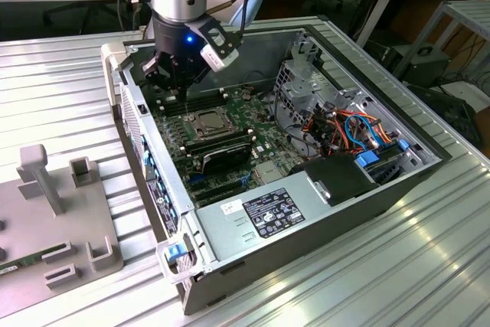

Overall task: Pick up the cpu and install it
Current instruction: 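Install the first cpu locking lever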

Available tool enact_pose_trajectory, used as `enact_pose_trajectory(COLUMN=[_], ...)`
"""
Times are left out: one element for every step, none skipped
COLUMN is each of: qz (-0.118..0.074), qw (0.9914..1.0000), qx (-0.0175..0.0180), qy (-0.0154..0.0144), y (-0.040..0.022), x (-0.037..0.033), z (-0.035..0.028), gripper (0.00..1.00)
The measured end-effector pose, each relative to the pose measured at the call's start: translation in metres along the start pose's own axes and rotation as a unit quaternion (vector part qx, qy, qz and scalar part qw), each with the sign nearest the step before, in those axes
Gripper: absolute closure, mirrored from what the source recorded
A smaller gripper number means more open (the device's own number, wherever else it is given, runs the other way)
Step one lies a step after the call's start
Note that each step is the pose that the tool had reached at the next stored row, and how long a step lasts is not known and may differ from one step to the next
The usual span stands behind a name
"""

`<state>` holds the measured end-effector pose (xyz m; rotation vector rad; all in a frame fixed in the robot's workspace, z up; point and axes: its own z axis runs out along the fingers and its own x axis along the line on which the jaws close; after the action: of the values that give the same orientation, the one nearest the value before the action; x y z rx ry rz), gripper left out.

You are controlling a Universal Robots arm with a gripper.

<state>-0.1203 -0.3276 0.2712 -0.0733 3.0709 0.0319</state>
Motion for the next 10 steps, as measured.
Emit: enact_pose_trajectory(qz=[0.000, 0.001, 0.001, 0.001, 0.001, 0.001, 0.002, 0.002, 0.003, 0.003], qw=[1.00000, 0.99997, 0.99997, 0.99995, 0.99994, 0.99985, 0.99974, 0.99956, 0.99931, 0.99906], qx=[-0.0030, -0.0071, -0.0082, -0.0097, -0.0110, -0.0171, -0.0224, -0.0294, -0.0367, -0.0429], qy=[-0.0003, -0.0007, -0.0008, -0.0009, -0.0011, -0.0019, -0.0024, -0.0033, -0.0044, -0.0054], y=[0.0000, 0.0000, 0.0001, 0.0001, 0.0001, 0.0001, 0.0001, 0.0001, 0.0001, 0.0001], x=[0.0000, 0.0000, 0.0001, 0.0000, 0.0000, 0.0000, 0.0000, 0.0000, 0.0000, 0.0000], z=[0.0000, 0.0001, -0.0001, -0.0004, -0.0005, -0.0005, -0.0005, -0.0006, -0.0006, -0.0006], gripper=[0.89, 0.89, 0.89, 0.89, 0.89, 0.89, 0.89, 0.89, 0.89, 0.89])
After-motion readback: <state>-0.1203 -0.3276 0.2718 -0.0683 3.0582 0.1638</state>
